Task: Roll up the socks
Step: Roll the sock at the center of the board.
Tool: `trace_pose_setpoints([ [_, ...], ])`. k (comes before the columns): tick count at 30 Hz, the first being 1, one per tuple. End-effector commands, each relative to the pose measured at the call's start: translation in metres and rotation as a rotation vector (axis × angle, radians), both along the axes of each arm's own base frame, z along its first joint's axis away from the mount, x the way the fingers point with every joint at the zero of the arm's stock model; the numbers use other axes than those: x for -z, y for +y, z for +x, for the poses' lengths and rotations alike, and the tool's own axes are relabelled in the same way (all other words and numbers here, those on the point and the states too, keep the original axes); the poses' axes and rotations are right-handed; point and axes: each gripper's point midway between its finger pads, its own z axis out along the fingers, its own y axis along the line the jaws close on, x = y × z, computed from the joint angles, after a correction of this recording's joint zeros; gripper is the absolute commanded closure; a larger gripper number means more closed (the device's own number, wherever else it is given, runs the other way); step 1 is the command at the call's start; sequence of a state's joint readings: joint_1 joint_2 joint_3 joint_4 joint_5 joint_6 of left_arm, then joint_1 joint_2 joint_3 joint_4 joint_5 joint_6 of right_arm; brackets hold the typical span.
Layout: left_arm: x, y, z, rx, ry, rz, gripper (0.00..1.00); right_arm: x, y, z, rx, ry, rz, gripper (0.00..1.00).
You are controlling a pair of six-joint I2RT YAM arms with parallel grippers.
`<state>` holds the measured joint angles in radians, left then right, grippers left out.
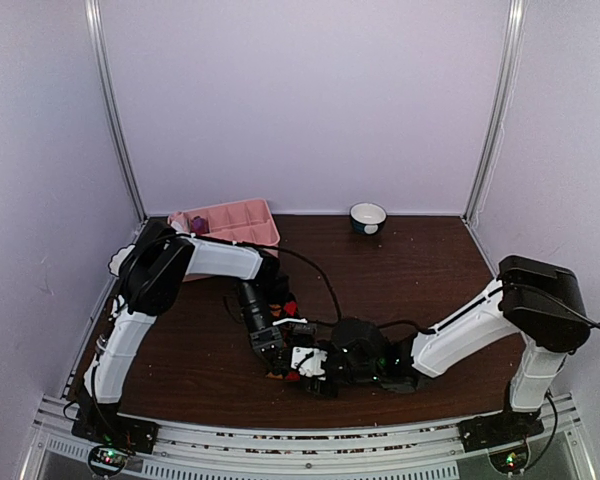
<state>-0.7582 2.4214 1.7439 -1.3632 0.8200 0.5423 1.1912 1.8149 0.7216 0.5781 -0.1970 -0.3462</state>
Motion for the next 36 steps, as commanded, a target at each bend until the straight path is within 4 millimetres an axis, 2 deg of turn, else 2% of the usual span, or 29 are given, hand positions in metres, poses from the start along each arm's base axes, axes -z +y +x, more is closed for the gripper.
trace_pose_setpoints([
  [1,0.067,0.033,0.023,0.096,-0.168,0.161,1.00,0.016,0.006,-0.008,-0.090,-0.014,-0.081,0.54],
  [7,0.069,0.032,0.023,0.100,-0.166,0.160,1.00,0.034,0.004,-0.003,-0.086,0.005,-0.128,0.61],
  [12,0.067,0.033,0.024,0.108,-0.172,0.156,1.00,0.047,-0.003,0.005,-0.061,0.024,-0.161,0.70],
  [18,0.059,0.032,0.023,0.127,-0.187,0.120,0.96,0.057,-0.009,0.011,-0.035,0.055,-0.184,0.71],
  [24,0.066,0.038,0.024,0.151,-0.185,0.158,0.97,0.060,-0.013,0.012,-0.038,0.051,-0.220,0.71],
  [27,0.064,0.035,0.025,0.147,-0.185,0.144,0.97,0.068,-0.017,0.012,-0.035,0.092,-0.248,0.74],
  [29,0.059,0.031,0.027,0.142,-0.192,0.125,0.93,0.076,-0.020,0.011,-0.038,0.138,-0.271,0.79],
  [33,0.042,0.024,0.033,0.146,-0.235,0.064,0.76,0.094,-0.032,0.005,-0.031,0.254,-0.310,0.88],
  [36,0.019,0.016,0.039,0.124,-0.268,-0.016,0.70,0.106,-0.040,0.000,-0.026,0.326,-0.339,0.92],
])
